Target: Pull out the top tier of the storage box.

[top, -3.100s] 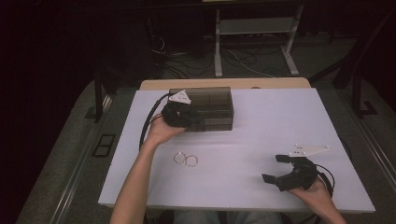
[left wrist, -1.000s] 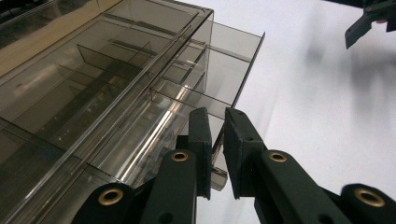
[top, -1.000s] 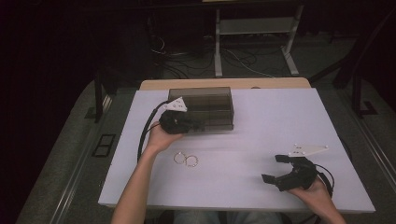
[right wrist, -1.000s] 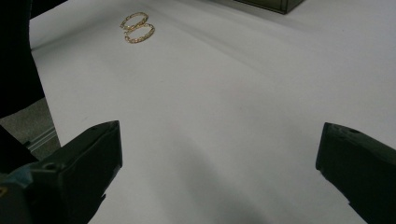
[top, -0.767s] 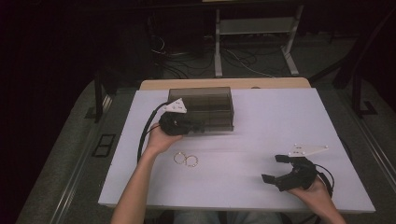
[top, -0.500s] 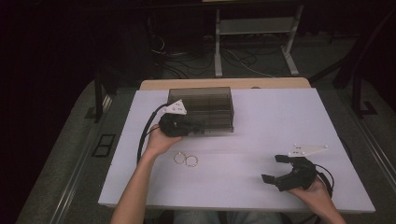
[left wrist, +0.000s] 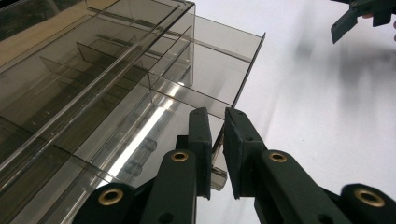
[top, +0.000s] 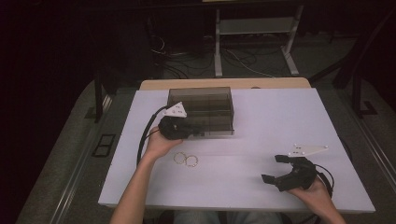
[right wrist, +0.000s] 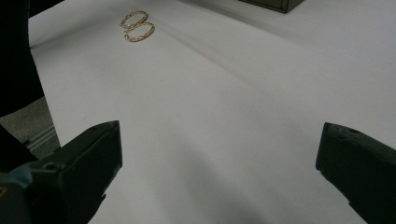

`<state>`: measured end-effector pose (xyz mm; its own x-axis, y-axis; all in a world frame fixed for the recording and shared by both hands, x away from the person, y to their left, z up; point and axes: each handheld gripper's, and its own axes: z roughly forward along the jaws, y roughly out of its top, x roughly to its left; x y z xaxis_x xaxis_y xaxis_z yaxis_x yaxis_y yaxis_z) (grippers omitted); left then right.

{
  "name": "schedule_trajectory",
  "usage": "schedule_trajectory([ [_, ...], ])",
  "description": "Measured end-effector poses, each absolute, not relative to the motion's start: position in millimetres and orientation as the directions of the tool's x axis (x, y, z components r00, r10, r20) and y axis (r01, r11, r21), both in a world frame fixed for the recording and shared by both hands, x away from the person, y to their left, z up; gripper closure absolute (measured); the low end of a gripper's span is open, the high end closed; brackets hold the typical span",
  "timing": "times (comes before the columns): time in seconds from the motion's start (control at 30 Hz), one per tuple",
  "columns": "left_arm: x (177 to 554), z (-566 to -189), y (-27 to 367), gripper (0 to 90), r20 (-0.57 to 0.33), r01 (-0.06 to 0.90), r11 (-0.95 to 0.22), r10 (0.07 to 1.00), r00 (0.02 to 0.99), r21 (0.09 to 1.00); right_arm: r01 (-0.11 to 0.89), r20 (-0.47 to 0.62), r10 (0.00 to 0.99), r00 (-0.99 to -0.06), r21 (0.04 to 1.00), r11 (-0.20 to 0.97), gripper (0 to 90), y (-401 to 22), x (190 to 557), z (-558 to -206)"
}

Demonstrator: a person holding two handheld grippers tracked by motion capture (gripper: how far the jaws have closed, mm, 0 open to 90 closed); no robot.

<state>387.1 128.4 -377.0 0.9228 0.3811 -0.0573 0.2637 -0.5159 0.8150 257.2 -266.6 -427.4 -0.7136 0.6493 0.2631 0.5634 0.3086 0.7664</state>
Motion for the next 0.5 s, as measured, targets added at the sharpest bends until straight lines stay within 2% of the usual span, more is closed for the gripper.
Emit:
schedule_trajectory([
  [0.5,377.2,-378.6,128.7,79.8,-0.053,0.260,-0.516,0.382,0.922,0.816,0.565,0.266,0.650,-0.712,0.766,0.307,0.0,-266.1,257.1,-427.5],
])
